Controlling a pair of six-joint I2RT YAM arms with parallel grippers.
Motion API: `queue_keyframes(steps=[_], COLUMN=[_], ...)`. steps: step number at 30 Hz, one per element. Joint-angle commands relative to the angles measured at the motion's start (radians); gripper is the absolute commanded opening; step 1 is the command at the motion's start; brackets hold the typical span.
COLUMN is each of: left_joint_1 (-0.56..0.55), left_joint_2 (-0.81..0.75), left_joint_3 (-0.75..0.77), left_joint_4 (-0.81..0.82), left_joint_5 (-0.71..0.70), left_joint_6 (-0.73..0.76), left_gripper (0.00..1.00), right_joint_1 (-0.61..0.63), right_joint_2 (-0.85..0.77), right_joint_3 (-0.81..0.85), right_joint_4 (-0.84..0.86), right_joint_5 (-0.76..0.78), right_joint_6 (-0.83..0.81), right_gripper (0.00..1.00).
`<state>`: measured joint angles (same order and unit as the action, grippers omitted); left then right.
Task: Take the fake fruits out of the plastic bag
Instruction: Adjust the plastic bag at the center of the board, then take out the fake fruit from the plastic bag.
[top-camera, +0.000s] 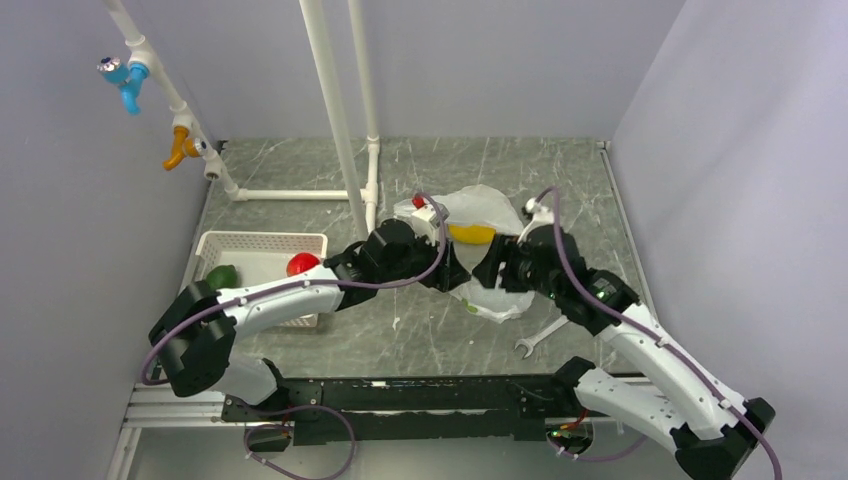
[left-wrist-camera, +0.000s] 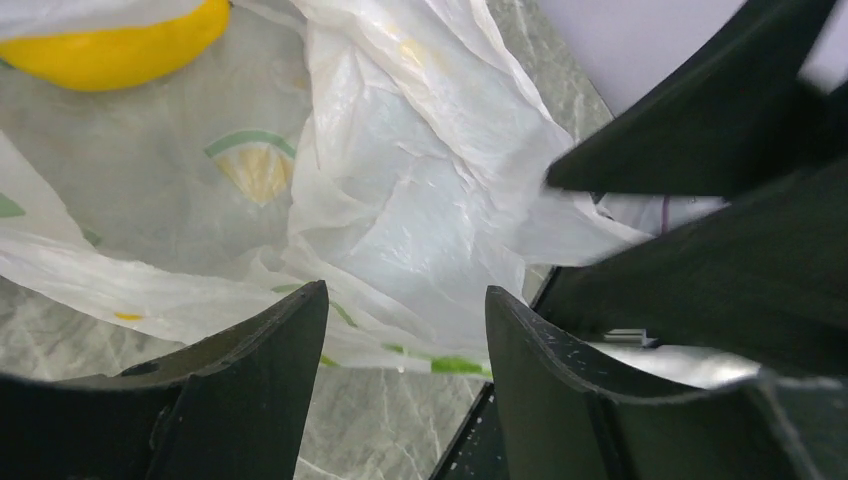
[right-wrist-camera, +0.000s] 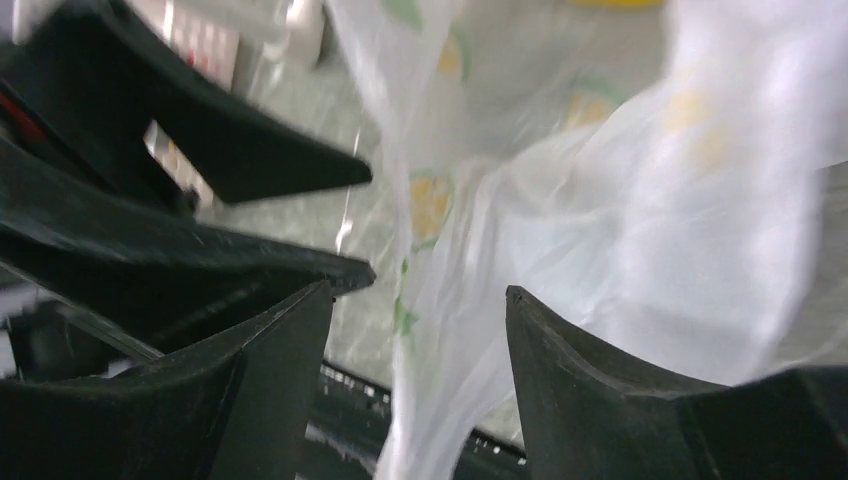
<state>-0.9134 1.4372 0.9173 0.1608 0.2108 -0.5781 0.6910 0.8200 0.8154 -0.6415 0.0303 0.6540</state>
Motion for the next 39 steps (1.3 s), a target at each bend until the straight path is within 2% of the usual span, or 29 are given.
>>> queue_keyframes(steps=[1, 5, 6, 8, 10, 13, 15, 16, 17, 19, 20, 23, 25, 26, 27, 30, 32, 34, 39], left_joint_1=[-0.009, -0.013, -0.012, -0.013, -0.013, -0.013, -0.013, -0.012, -0.012, -0.012, -0.012, -0.011, -0.009, -0.009, -0.009, -0.008, -0.008, -0.007, 0.023], left_joint_2=[0.016, 0.083, 0.101, 0.147, 0.195, 0.263, 0.294, 0.313, 0.335, 0.382, 0.398, 0.447, 0.481, 0.497, 0.509, 0.533, 0.543, 0.545, 0.55], left_joint_3=[0.038, 0.105, 0.127, 0.177, 0.219, 0.273, 0.31, 0.329, 0.367, 0.424, 0.439, 0.482, 0.52, 0.539, 0.55, 0.544, 0.55, 0.534, 0.537], left_joint_4=[0.02, -0.005, -0.018, -0.044, -0.064, -0.095, -0.117, -0.124, -0.14, -0.186, -0.191, -0.191, -0.215, -0.23, -0.235, -0.205, -0.198, -0.17, -0.151], left_joint_5=[-0.109, -0.123, -0.124, -0.123, -0.135, -0.176, -0.207, -0.208, -0.208, -0.254, -0.266, -0.299, -0.328, -0.34, -0.35, -0.357, -0.369, -0.359, -0.301], left_joint_6=[0.076, 0.116, 0.125, 0.151, 0.179, 0.23, 0.252, 0.268, 0.281, 0.302, 0.309, 0.334, 0.336, 0.33, 0.323, 0.324, 0.378, 0.465, 0.629], left_gripper=[0.64, 0.65, 0.65, 0.66, 0.68, 0.67, 0.67, 0.66, 0.66, 0.65, 0.66, 0.68, 0.69, 0.69, 0.7, 0.8, 0.84, 0.92, 0.93], right_joint_1=[-0.122, -0.228, -0.239, -0.244, -0.246, -0.249, -0.252, -0.253, -0.253, -0.253, -0.253, -0.255, -0.254, -0.254, -0.253, -0.254, -0.253, -0.254, -0.254], right_joint_2=[0.031, 0.041, 0.034, 0.024, 0.03, 0.022, -0.008, -0.025, -0.043, -0.088, -0.116, -0.187, -0.2, -0.194, -0.183, -0.145, -0.142, -0.15, -0.148], right_joint_3=[0.155, 0.132, 0.106, 0.049, -0.013, -0.104, -0.163, -0.194, -0.217, -0.269, -0.3, -0.362, -0.378, -0.381, -0.381, -0.381, -0.383, -0.383, -0.381], right_joint_4=[-0.163, -0.137, -0.108, -0.05, -0.004, 0.033, 0.074, 0.096, 0.123, 0.199, 0.243, 0.304, 0.312, 0.312, 0.312, 0.321, 0.327, 0.328, 0.322], right_joint_5=[0.143, 0.139, 0.12, 0.1, 0.103, 0.117, 0.103, 0.093, 0.074, 0.019, -0.009, -0.046, -0.062, -0.068, -0.076, -0.105, -0.117, -0.119, -0.123], right_joint_6=[-0.097, -0.115, -0.115, -0.107, -0.088, -0.038, -0.005, 0.006, 0.011, 0.002, -0.002, 0.004, 0.004, 0.003, 0.001, -0.018, -0.027, -0.035, -0.052], right_gripper=[0.67, 0.67, 0.71, 0.87, 0.95, 0.98, 0.96, 0.93, 0.86, 0.55, 0.47, 0.33, 0.17, 0.06, 0.0, 0.0, 0.0, 0.0, 0.0])
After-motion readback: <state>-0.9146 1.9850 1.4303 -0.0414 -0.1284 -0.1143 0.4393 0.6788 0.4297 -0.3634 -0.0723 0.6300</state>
